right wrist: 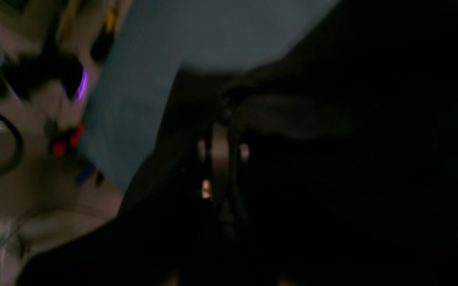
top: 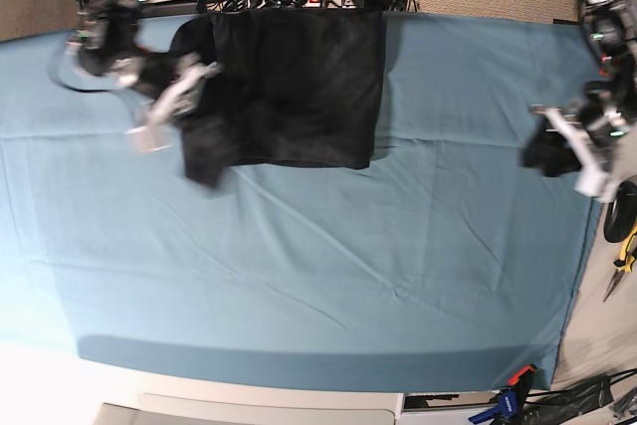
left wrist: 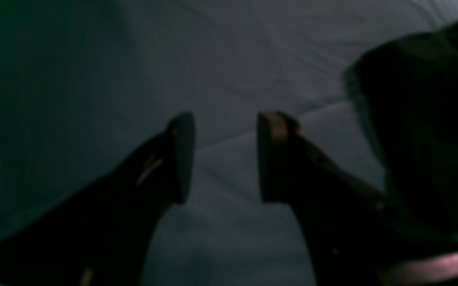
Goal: Fold the T-shirt properly
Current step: 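Lift the folded shirt end with the right gripper and fold it over, then press the fold down, open the right gripper and pull it back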
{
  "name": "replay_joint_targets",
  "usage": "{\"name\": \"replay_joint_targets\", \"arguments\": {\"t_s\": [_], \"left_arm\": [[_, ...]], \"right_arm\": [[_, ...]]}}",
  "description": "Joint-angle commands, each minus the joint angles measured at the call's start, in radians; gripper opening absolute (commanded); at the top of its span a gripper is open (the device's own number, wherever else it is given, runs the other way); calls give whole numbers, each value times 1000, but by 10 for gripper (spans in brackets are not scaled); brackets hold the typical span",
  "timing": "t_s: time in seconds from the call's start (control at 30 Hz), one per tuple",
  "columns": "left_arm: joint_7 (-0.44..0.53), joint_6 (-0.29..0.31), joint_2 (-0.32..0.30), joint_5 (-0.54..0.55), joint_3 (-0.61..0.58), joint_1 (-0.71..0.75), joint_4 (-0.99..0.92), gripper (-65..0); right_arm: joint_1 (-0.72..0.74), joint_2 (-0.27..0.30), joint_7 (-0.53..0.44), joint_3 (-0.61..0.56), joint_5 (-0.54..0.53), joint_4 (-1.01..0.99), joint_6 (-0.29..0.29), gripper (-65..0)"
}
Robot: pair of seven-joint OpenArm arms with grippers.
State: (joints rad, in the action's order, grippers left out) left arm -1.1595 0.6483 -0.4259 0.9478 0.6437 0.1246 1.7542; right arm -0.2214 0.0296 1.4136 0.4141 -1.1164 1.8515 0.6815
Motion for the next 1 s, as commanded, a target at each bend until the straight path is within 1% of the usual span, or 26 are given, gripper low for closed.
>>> {"name": "replay_joint_targets", "arguments": {"t_s": [0.0,0.1,0.17,0.23,0.3,0.43,0.53,0.67,0.77,0.8,0.87,0.9,0.97], "left_arm": [[21,4,-33,33,32,-2,16,-384],[22,4,-62,45,100,14,16,-392],[22,3,-63,45,125,17,16,-392],[22,3,-62,46,126,24,16,-392],[22,3,-56,48,124,29,16,-392],[23,3,-39,48,124,31,16,-392],[22,4,-25,48,124,31,16,-392],[22,4,-21,48,124,31,16,-392],[22,3,-21,48,124,31,16,-392],[22,4,-20,48,124,31,16,-392],[22,4,-20,48,124,31,16,-392],[22,4,-20,48,124,31,16,-392],[22,3,-20,48,124,31,16,-392]], "right_arm": [[7,-5,-45,-38,-4,29,6,-650],[8,-34,-114,-160,96,30,6,-650],[8,-39,-175,-232,164,30,6,-650],[9,-39,-220,-296,229,30,6,-650],[9,-39,-244,-352,279,30,6,-650],[8,-38,-247,-440,362,30,3,-650],[8,-38,-246,-468,404,30,2,-650],[8,-38,-235,-465,411,30,2,-650],[8,-37,-200,-465,410,30,3,-650],[8,-38,-198,-465,410,30,3,-588],[8,-37,-199,-465,381,30,4,-439],[8,-37,-198,-465,340,30,17,-395],[8,-37,-177,-465,225,30,17,-387]]}}
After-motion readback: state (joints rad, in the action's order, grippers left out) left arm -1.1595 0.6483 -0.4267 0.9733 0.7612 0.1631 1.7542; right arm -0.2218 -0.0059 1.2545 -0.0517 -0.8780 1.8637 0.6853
